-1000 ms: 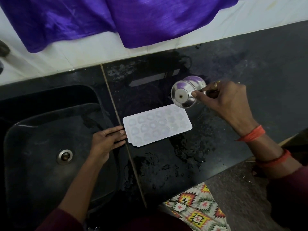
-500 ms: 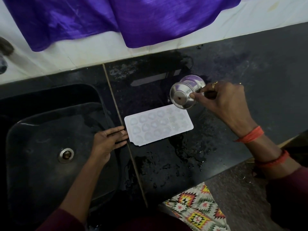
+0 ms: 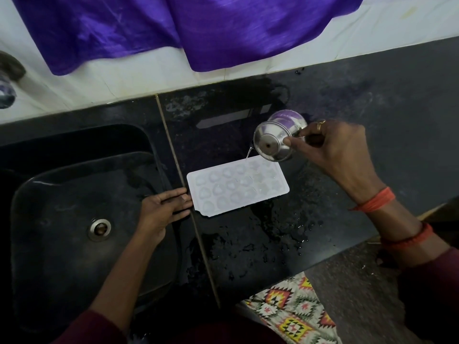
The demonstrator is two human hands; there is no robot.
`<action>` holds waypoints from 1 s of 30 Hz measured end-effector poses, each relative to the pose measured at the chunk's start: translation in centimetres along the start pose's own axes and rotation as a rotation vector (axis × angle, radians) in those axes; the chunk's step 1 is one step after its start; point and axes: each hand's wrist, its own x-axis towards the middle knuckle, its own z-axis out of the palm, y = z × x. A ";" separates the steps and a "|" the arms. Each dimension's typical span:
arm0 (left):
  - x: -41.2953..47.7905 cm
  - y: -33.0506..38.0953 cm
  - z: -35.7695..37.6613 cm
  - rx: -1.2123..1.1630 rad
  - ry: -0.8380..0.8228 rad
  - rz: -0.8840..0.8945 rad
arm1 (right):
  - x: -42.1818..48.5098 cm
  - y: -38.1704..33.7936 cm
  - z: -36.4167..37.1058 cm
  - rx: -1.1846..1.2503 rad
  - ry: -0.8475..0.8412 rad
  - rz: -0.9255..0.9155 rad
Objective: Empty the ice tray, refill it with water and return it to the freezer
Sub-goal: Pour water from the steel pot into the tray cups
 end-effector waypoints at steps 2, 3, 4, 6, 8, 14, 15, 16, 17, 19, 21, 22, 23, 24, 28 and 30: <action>0.0 0.0 0.0 0.001 -0.002 -0.001 | 0.0 0.0 -0.1 0.000 0.005 -0.003; 0.0 0.0 0.0 0.002 -0.003 -0.001 | -0.1 0.1 -0.1 0.000 0.005 -0.002; 0.0 0.0 0.0 0.005 -0.005 0.000 | -0.1 0.1 -0.2 0.000 0.006 0.000; 0.0 0.0 0.0 0.009 -0.006 0.001 | -0.2 0.1 -0.2 0.003 0.013 -0.006; 0.0 -0.1 0.0 0.009 -0.007 0.001 | -0.3 0.0 -0.3 0.001 0.018 -0.014; 0.2 -0.1 -0.1 0.005 -0.005 0.000 | -0.4 0.0 -0.4 -0.008 0.011 -0.011; 0.2 -0.1 -0.1 0.005 -0.005 -0.001 | -0.4 0.0 -0.5 -0.007 0.008 -0.010; 0.2 -0.1 -0.1 0.006 -0.007 0.000 | -0.4 0.0 -0.5 -0.007 0.004 -0.011; 0.2 -0.1 -0.1 0.007 -0.008 0.000 | -0.4 0.0 -0.5 -0.007 0.003 -0.013; 0.1 -0.1 0.0 0.009 -0.009 0.001 | -0.5 0.0 -0.6 -0.009 -0.001 -0.013; 0.0 0.0 0.0 0.010 -0.008 0.001 | -0.5 0.0 -0.7 0.000 -0.006 -0.007; -0.1 0.1 0.1 0.010 -0.006 0.001 | -0.5 0.0 -0.7 0.008 -0.006 -0.004; -0.1 0.1 0.1 0.011 -0.005 0.002 | -0.6 0.0 -0.7 0.013 -0.007 -0.004; -0.2 0.1 0.1 0.014 -0.004 0.004 | -0.6 0.0 -0.7 0.012 -0.007 -0.006; -0.3 0.2 0.2 0.014 -0.003 0.006 | -0.6 -0.2 -0.7 0.002 -0.007 -0.008; -0.3 0.2 0.2 0.016 -0.001 0.003 | -0.6 -0.2 -0.7 0.004 -0.008 -0.005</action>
